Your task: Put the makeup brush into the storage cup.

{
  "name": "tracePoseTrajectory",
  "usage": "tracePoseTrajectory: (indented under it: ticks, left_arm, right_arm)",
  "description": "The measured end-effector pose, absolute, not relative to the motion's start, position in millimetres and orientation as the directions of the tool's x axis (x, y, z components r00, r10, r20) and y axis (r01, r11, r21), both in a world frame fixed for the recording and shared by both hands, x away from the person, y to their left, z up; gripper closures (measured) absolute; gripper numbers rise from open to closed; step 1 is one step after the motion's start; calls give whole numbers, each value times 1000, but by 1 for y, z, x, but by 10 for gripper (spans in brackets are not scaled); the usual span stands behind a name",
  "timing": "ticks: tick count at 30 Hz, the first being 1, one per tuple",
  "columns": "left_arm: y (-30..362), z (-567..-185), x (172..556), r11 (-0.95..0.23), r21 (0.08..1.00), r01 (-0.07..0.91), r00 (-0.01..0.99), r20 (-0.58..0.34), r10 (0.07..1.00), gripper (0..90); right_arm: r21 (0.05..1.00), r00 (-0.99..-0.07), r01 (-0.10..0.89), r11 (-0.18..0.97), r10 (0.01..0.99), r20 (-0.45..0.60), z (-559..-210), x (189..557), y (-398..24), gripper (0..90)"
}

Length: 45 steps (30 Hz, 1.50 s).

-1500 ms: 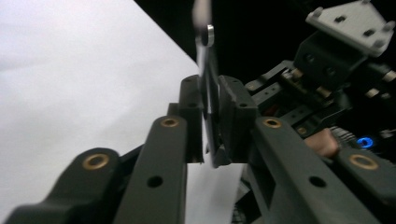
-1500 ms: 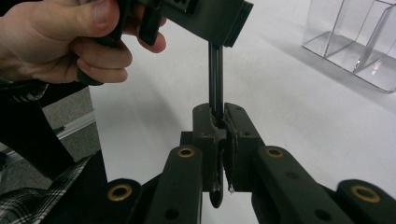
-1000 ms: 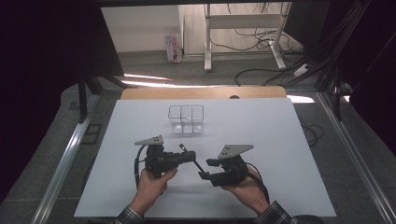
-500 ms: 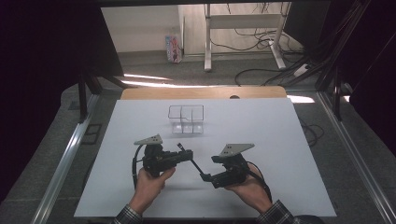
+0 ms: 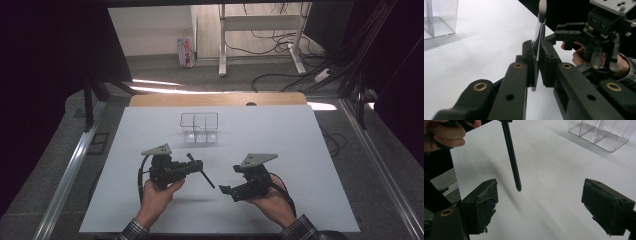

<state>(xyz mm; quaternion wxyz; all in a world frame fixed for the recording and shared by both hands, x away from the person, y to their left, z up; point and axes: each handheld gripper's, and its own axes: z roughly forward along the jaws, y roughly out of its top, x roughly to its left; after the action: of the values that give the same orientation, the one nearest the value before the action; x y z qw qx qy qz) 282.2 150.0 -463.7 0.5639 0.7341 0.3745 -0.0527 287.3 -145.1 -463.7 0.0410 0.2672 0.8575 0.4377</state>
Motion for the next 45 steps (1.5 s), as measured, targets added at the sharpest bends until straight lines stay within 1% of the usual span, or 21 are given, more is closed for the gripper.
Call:
tracePoseTrajectory:
  ticks: [5,25,45]
  left_arm:
    - [153,-464,282,-87,786,613,709,-498,499,835]
    - [162,-457,282,-121,799,589,693,-423,584,834]
    - [169,-447,292,-140,794,592,660,-377,650,834]
  right_arm:
    - [771,-852,424,475,499,162,-464,287,-147,117]
    - [771,-845,415,484,518,130,-462,286,-160,76]
    - [739,-835,435,514,538,118,-463,282,-175,39]
